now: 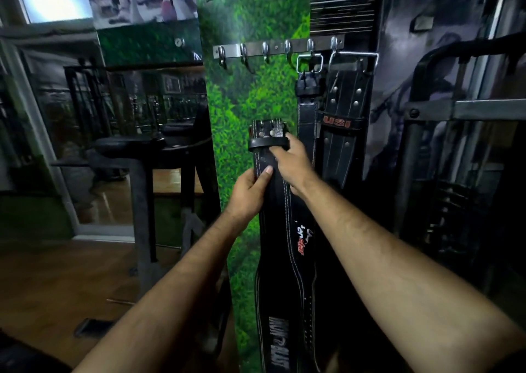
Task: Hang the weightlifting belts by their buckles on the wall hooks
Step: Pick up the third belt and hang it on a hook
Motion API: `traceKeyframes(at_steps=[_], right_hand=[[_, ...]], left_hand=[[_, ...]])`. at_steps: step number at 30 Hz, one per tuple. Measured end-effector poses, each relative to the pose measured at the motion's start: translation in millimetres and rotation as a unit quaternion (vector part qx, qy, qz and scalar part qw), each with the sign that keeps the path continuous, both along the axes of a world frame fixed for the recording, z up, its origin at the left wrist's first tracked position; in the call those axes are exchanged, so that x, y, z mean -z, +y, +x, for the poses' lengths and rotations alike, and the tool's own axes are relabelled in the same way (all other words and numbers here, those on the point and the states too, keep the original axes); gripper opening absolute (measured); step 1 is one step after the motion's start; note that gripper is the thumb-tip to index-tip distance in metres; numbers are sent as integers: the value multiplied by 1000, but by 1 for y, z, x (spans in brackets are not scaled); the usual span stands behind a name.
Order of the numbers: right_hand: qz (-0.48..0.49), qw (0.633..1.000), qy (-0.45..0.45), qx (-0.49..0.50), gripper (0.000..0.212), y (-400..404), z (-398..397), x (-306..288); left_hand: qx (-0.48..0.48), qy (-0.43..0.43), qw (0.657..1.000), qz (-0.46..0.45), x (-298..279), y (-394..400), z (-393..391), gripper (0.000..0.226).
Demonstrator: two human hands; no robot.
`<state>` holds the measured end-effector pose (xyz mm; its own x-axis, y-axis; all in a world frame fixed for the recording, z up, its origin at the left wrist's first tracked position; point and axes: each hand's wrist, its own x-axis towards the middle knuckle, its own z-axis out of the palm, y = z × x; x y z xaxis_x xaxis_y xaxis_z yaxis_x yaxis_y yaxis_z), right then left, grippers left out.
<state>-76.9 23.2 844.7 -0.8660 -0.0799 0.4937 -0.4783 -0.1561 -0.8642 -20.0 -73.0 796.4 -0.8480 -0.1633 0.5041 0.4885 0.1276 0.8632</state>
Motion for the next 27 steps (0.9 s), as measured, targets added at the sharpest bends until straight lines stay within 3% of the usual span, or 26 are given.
traceKeyframes(at_steps=[3,7,10,12,14,18,27], right_hand=[[6,999,22,35,21,2,1,-8],[2,997,63,52,35,-1,8,-24],[-23,992,117,47,12,2,17,-35],[-48,988,141,47,14,5,20,-40],[-59,983,165,61,15,3,22,-41],[-86,974,187,99,10,-10,23,-37],[-126,975,149,107,20,-44,27,-27]], left_hand=[[-9,25,999,21,-13,3,-7,24],[-20,73,995,64,-25,8,-10,31],[-35,118,992,34,-20,12,-7,38],[-50,126,991,0,-4,11,-6,36],[-56,105,993,-21,16,7,-5,44],[-65,55,996,-26,53,-1,1,39],[-71,0,994,-83,112,-49,8,41]])
